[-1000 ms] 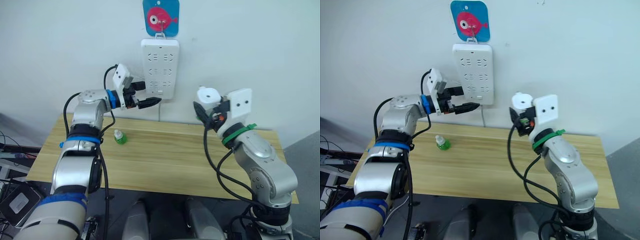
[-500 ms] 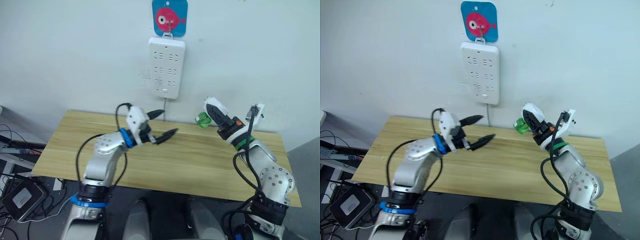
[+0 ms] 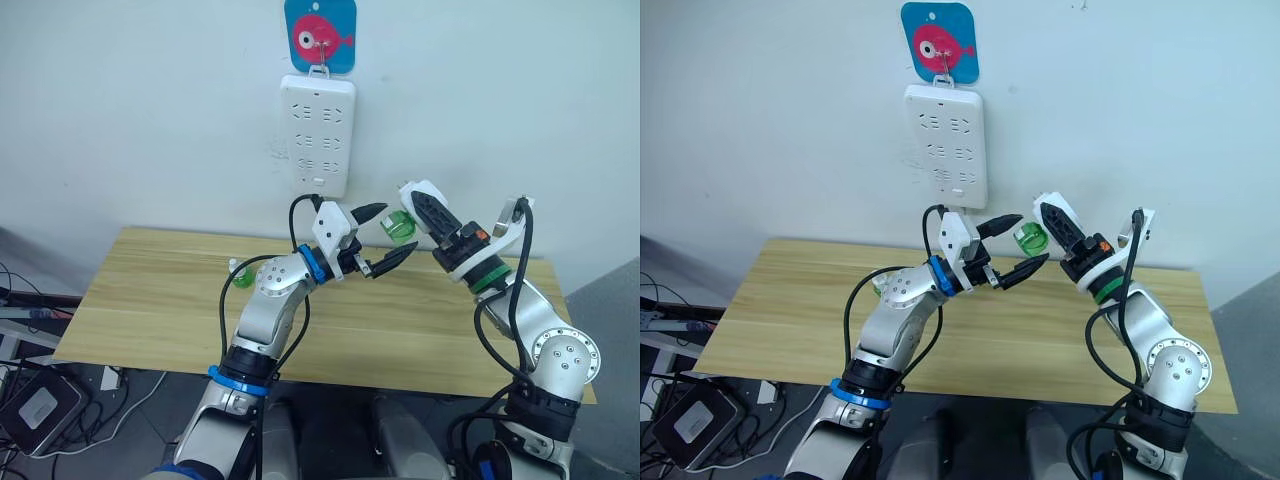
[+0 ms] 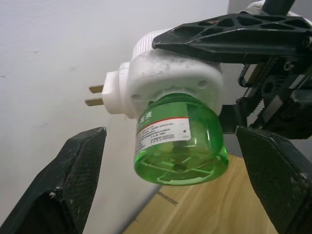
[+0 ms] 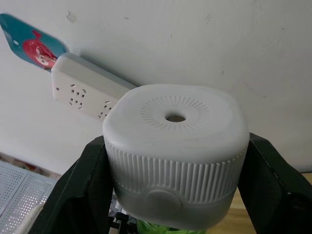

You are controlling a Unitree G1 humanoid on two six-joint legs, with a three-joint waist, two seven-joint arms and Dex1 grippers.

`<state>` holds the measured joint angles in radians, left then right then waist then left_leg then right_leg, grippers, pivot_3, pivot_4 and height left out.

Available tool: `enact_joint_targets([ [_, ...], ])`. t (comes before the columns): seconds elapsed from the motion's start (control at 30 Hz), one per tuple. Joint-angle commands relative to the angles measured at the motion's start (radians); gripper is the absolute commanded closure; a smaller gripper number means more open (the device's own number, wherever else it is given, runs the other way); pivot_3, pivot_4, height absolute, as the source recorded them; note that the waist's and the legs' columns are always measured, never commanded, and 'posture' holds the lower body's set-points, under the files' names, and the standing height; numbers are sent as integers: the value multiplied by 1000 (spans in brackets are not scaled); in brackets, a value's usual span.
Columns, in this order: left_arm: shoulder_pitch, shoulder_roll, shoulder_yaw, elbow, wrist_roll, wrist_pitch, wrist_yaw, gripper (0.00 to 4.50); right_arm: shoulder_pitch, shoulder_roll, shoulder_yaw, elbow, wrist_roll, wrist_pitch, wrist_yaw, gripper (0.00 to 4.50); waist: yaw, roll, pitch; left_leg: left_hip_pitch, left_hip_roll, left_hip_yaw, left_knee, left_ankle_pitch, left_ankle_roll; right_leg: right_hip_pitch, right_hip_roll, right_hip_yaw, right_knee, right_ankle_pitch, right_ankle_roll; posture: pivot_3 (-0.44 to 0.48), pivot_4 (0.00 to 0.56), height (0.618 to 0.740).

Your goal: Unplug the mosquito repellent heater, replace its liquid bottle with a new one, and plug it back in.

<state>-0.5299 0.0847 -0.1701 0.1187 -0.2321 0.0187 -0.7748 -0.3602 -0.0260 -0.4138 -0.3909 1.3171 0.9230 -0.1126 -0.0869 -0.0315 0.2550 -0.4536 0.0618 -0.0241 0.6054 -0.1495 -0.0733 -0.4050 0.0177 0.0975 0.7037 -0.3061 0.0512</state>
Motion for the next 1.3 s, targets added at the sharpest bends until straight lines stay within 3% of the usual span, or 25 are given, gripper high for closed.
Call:
enact_joint_targets([
  [0.03, -16, -14, -6, -13, -6, -32, 3, 38, 6, -22, 21, -62, 71, -43, -27, 1415, 0, 0, 0, 0, 0, 0, 0, 0, 0, 0, 0, 0, 0, 0, 0, -100, 232, 740],
  [0.1, -21, -19, -4, -8, -14, -36, 0, 38, 12, -35, 35, -64, 89, -58, -40, 1415, 0, 0, 0, 0, 0, 0, 0, 0, 0, 0, 0, 0, 0, 0, 1, -100, 232, 740],
  [0.33, -21, -34, -11, -10, -15, -33, 1, 2166, 21, -82, 78, -59, 139, -109, -62, 1415, 0, 0, 0, 0, 0, 0, 0, 0, 0, 0, 0, 0, 0, -1, 1, -103, 236, 740],
  [0.37, -21, -35, -11, -10, -15, -33, 1, 2252, 21, -89, 83, -58, 146, -116, -65, 1415, -1, 0, 0, 0, 0, 0, 0, 0, 0, 0, 0, 0, 0, -1, 1, -103, 236, 740],
  [0.57, -29, -38, -3, -1, -12, -36, 14, 2252, 25, -112, 105, -56, 197, -150, -93, 1415, 0, 0, 0, 0, 0, 0, 0, 0, 0, 0, 0, 0, -1, -1, 1, -98, 242, 740],
  [0.7, -53, -7, 4, 8, -10, -33, -14, 2252, 43, -181, 137, -43, 285, -105, -77, 34, -1, 0, 0, 0, 0, 0, 0, 0, 0, 0, 0, 0, -1, -1, 1, -95, 239, 740],
  [0.9, -51, 106, -41, 43, -3, -105, -189, 2252, 14, -493, 177, 133, 485, 108, 37, 34, 0, 0, 0, -1, 0, 1, 0, 0, 0, 1, 0, 1, -3, 0, 0, -94, 239, 740],
  [1.03, -36, 187, -71, 70, 3, -169, -327, 2252, -73, -740, 265, 314, 522, 371, 255, 34, 0, 0, 0, -1, 0, 1, 0, 0, 0, 0, 0, 1, -5, 0, 0, -76, 239, 740],
  [1.13, -36, 205, -81, 87, 12, -212, -357, 2252, -132, -812, 316, 424, 543, 461, 338, 34, 3, 0, 0, -1, 1, 1, 0, -1, 1, 1, 0, 1, -6, 0, -1, -63, 240, 740],
  [1.3, -21, 202, -96, 91, 36, -249, -350, 2252, -230, -832, 371, 553, 484, 543, 414, 34, 5, 0, 0, -3, 0, 1, 0, -1, 3, 1, 0, 1, -7, 0, 0, -46, 241, 740],
])
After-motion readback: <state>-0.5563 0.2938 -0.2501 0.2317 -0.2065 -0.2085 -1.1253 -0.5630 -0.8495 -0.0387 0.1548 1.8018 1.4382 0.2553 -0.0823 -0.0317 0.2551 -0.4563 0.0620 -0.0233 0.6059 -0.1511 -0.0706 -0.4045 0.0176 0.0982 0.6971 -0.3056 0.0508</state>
